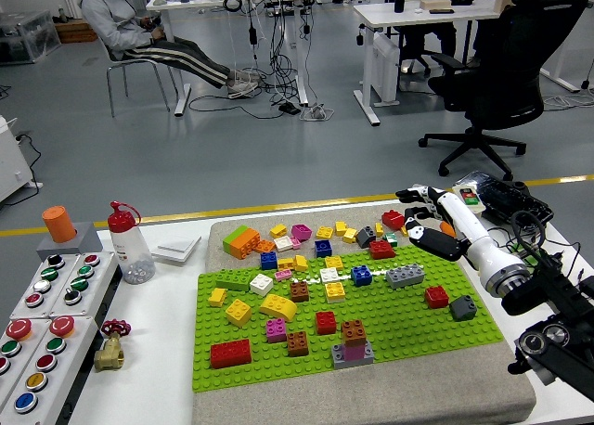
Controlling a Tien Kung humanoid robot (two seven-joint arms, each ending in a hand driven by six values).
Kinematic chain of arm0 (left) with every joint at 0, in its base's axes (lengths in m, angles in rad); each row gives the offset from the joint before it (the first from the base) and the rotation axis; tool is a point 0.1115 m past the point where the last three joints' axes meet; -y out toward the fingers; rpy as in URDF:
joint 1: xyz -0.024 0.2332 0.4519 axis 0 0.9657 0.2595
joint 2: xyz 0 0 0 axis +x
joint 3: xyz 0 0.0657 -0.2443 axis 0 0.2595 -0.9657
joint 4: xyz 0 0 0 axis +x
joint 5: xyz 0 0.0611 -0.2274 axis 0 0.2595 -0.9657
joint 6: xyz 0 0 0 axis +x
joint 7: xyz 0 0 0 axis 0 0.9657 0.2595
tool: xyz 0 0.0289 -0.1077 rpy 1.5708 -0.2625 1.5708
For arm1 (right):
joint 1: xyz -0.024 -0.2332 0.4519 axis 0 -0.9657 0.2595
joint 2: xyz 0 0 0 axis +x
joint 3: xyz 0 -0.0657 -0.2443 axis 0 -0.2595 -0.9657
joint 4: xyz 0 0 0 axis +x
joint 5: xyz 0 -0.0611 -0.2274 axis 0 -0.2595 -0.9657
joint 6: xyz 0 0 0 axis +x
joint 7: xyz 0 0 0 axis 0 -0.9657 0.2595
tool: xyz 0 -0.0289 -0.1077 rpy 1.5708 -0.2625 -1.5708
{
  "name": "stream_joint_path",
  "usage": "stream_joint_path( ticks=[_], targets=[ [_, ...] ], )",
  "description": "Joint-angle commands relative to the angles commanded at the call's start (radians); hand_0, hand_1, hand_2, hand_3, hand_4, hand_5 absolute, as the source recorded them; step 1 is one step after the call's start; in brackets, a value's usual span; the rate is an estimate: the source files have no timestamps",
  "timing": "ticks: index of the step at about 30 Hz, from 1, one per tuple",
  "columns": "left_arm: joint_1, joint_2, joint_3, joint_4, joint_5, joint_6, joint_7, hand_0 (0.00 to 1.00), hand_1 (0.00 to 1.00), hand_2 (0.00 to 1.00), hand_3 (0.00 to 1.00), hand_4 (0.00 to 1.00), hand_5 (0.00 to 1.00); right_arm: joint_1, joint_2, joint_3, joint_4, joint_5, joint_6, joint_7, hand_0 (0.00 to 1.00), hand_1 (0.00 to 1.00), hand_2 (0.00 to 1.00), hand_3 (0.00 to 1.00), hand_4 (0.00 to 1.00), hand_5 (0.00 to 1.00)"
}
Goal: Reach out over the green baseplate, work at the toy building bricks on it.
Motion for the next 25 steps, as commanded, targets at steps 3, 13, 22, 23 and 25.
stream_joint_path(
  ticks=[3, 13, 22, 23, 25],
  targets=[
    [0.001, 0.0, 0.0, 0.0, -0.001, 0.0, -0.001, 0.662, 0.629, 0.638, 0.439, 0.358, 0.998, -0.008, 0.006, 0.031, -0.015, 0.106, 0.052, -0.002, 0.862, 0.814, 0.862, 0.844, 0.535, 0.495],
    [0.001, 0.001, -0.001, 0.0, -0.001, 0.002, -0.002, 0.661, 0.629, 0.638, 0.438, 0.358, 0.998, -0.013, 0.008, 0.091, -0.044, 0.463, 0.119, 0.015, 0.893, 0.831, 0.88, 0.868, 0.58, 0.572],
    [0.001, 0.001, 0.0, 0.001, -0.001, 0.0, -0.002, 0.661, 0.629, 0.638, 0.438, 0.357, 0.998, -0.017, 0.005, 0.109, -0.059, 0.712, 0.131, 0.023, 0.893, 0.832, 0.879, 0.867, 0.585, 0.578],
    [0.0, 0.002, -0.001, 0.001, -0.001, 0.0, -0.002, 0.661, 0.629, 0.638, 0.438, 0.357, 0.998, -0.017, 0.005, 0.111, -0.061, 0.735, 0.131, 0.022, 0.893, 0.832, 0.879, 0.867, 0.585, 0.578],
    [-0.001, 0.002, 0.0, 0.001, -0.002, 0.0, -0.002, 0.661, 0.629, 0.638, 0.438, 0.357, 0.998, -0.017, 0.005, 0.116, -0.062, 0.773, 0.13, 0.022, 0.893, 0.832, 0.879, 0.867, 0.585, 0.578]
  ],
)
